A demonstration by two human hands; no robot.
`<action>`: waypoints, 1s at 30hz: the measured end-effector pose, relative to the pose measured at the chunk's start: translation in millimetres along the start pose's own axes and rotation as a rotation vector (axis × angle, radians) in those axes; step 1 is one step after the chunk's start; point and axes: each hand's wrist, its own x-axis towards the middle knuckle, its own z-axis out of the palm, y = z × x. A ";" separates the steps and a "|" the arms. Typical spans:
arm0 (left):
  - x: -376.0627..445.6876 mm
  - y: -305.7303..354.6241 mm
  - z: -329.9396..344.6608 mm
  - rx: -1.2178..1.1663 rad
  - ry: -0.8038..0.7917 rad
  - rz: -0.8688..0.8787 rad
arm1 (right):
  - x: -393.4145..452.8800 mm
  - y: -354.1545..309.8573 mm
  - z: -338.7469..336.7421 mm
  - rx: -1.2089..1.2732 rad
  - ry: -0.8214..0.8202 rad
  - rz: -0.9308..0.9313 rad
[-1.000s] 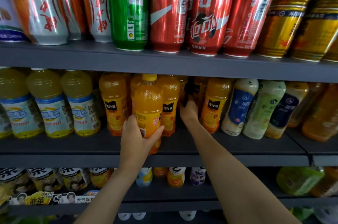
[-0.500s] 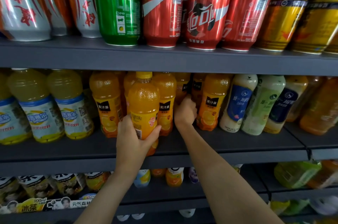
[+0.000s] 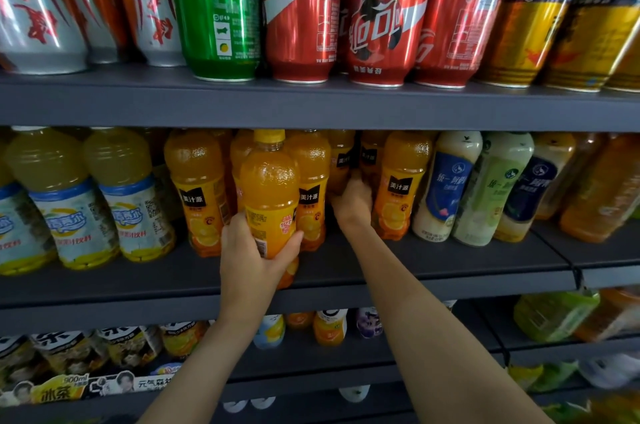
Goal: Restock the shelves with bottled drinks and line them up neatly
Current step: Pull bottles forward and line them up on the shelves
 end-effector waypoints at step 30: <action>-0.5 3.2 -0.9 0.022 0.009 -0.019 | 19.2 -11.4 17.8 0.062 -0.024 -0.035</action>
